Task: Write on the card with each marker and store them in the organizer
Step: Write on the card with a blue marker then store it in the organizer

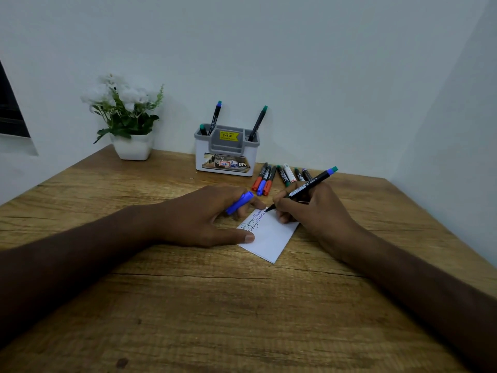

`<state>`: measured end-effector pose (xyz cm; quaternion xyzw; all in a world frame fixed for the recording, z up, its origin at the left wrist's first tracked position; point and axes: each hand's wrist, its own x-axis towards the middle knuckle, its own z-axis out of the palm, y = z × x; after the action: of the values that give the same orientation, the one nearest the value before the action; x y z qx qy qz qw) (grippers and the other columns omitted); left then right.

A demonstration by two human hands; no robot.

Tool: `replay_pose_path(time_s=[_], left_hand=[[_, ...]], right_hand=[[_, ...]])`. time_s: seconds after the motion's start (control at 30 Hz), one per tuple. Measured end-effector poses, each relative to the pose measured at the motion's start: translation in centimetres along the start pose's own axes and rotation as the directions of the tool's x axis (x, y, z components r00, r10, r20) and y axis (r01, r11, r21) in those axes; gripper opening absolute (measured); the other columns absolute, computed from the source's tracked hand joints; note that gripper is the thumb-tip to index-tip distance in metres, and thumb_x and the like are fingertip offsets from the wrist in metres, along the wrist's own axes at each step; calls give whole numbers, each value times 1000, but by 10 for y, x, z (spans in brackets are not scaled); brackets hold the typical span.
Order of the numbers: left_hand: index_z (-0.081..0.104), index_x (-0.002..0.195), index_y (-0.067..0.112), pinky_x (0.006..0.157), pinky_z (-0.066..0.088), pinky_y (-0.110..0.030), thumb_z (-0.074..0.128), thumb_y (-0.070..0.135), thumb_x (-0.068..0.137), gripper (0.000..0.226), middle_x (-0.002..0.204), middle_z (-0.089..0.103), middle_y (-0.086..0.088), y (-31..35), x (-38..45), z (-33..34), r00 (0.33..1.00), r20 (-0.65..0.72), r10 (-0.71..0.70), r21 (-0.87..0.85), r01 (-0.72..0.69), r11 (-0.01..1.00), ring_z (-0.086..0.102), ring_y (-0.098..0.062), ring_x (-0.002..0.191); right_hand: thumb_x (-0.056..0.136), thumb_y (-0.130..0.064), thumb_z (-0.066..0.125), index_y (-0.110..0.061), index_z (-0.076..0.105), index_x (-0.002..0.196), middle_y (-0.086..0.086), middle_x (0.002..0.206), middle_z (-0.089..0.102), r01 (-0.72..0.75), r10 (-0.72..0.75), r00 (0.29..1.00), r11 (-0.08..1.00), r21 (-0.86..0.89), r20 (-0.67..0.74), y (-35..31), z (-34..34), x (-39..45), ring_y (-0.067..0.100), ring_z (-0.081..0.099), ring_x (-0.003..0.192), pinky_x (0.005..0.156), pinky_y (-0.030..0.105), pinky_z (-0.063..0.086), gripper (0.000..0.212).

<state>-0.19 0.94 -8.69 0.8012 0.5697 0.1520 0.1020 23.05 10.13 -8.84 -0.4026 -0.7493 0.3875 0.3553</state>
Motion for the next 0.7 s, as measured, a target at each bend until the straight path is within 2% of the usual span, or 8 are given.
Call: replay_pose_path(time_s=[0.07, 0.17, 0.27, 0.33, 0.47, 0.57, 0.63, 0.7], left_hand=[[57, 123, 28, 89, 53, -44, 51, 85, 80, 72, 107, 61, 10, 1, 0, -1, 1000, 2, 5, -1, -5, 1000, 59, -12, 99], [57, 115, 32, 89, 53, -45, 55, 83, 82, 61, 106, 61, 12, 0, 0, 0, 1000, 2, 1, -1, -1, 1000, 58, -11, 99], [57, 117, 32, 87, 53, -45, 55, 82, 83, 61, 102, 59, 13, 0, 1, 0, 1000, 2, 6, -5, -6, 1000, 58, -12, 96], [56, 109, 34, 86, 53, -45, 56, 81, 84, 53, 100, 59, 13, 0, 0, 0, 1000, -2, 7, -10, -7, 1000, 58, -11, 94], [58, 127, 26, 86, 53, -46, 51, 85, 80, 76, 100, 59, 12, 1, 0, -1, 1000, 1, 22, -2, -22, 1000, 59, -14, 96], [57, 132, 25, 88, 53, -45, 51, 85, 80, 79, 101, 58, 13, -1, 1, -1, 1000, 3, 24, -7, -24, 1000, 58, -13, 97], [58, 127, 28, 87, 53, -43, 53, 84, 82, 72, 100, 57, 14, -1, 1, -1, 1000, 13, 22, -9, -22, 1000, 57, -11, 95], [57, 113, 33, 83, 53, -39, 59, 77, 87, 51, 98, 57, 15, -2, 2, 1, 1000, 7, 19, -31, -18, 999, 56, -9, 91]], right_hand=[[93, -11, 76, -4, 79, 87, 11, 75, 80, 2, -2, 1000, 1000, -2, -11, 0, 0, 0, 23, 77, 71, 88, 53, 65, 10], [94, -12, 76, -4, 79, 88, 11, 76, 80, 0, 0, 1000, 1000, -4, -10, -1, 0, -1, 24, 78, 72, 89, 54, 65, 11], [94, -12, 75, -5, 79, 85, 11, 75, 80, 2, -2, 1000, 1000, -12, -19, 0, -1, -1, 25, 78, 73, 88, 53, 65, 13], [94, -12, 75, -5, 79, 85, 10, 75, 80, -1, 0, 1000, 1000, -9, -17, -1, -1, -1, 25, 78, 72, 87, 50, 65, 12], [94, -12, 75, -6, 79, 85, 8, 75, 80, -10, 9, 1000, 1000, -17, -25, -1, 0, -1, 21, 77, 71, 86, 46, 64, 12], [94, -12, 73, -4, 78, 84, 10, 74, 79, -8, 8, 1000, 1000, -20, -21, -2, 0, -2, 23, 77, 71, 89, 54, 64, 13], [94, -11, 72, -3, 78, 83, 11, 74, 79, -14, 13, 1000, 1000, -18, -26, -3, 0, -3, 24, 76, 70, 90, 56, 63, 14], [94, -12, 73, -7, 78, 84, 8, 73, 79, -5, 3, 999, 999, -52, -54, -4, 2, -4, 22, 78, 71, 90, 53, 64, 13]])
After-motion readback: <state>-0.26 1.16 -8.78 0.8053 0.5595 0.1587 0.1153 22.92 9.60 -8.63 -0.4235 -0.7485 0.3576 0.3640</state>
